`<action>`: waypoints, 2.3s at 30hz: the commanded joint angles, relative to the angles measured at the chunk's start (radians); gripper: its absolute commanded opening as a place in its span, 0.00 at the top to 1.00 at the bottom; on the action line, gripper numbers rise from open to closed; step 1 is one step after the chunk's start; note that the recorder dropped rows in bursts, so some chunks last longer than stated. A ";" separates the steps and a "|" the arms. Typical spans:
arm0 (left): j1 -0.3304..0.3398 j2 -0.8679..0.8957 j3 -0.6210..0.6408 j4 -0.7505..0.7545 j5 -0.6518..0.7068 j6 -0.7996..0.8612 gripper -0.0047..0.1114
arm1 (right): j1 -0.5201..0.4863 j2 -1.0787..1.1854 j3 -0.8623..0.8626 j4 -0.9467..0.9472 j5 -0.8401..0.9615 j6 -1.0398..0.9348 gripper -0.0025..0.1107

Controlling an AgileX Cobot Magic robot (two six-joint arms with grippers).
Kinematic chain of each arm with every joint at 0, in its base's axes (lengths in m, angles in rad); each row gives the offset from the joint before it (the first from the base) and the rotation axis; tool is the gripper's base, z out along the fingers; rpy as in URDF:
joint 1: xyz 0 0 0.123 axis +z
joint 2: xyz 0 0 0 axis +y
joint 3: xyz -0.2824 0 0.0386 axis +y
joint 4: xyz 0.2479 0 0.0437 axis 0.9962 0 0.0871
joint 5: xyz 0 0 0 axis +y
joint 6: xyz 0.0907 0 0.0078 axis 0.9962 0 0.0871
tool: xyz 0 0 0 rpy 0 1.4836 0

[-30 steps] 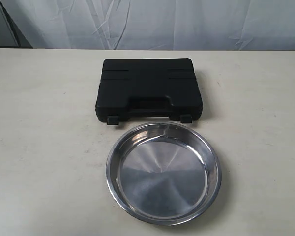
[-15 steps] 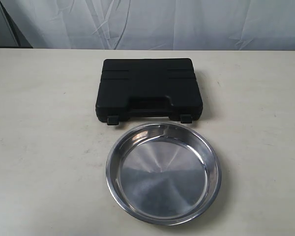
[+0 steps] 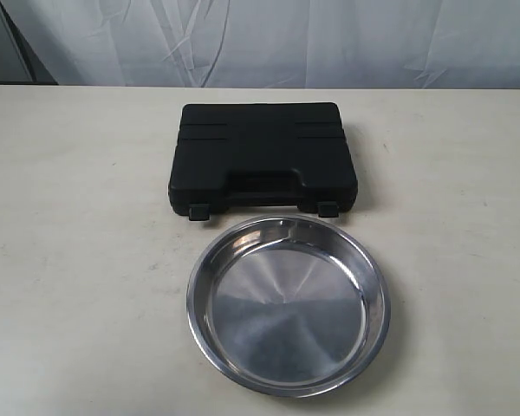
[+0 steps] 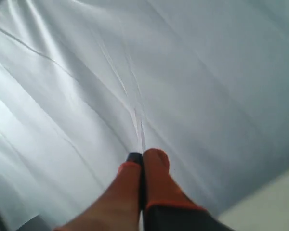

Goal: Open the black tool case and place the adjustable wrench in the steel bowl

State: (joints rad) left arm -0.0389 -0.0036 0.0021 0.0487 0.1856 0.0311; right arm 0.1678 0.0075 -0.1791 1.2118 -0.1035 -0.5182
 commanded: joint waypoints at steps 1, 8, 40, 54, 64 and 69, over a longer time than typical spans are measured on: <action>-0.004 0.004 -0.002 -0.002 -0.007 -0.001 0.96 | -0.005 0.117 -0.195 -0.354 -0.044 -0.029 0.99; -0.004 0.004 -0.002 -0.002 -0.007 -0.001 0.96 | -0.005 0.757 -0.634 -0.614 0.506 -0.043 0.99; -0.004 0.004 -0.002 -0.002 -0.007 -0.001 0.96 | 0.451 2.191 -1.583 -1.188 1.092 -0.196 0.58; -0.004 0.004 -0.002 -0.002 -0.007 -0.001 0.96 | 0.451 2.254 -1.583 -1.229 1.062 -0.177 0.98; -0.004 0.004 -0.002 -0.002 -0.007 -0.001 0.96 | 0.451 2.254 -1.583 -1.223 1.041 -0.177 0.81; -0.004 0.004 -0.002 -0.002 -0.007 -0.001 0.96 | 0.451 2.254 -1.583 -1.223 1.015 -0.174 0.61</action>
State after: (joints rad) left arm -0.0389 -0.0036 0.0021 0.0487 0.1856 0.0311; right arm 0.6204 2.2634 -1.7581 -0.0187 0.9310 -0.7020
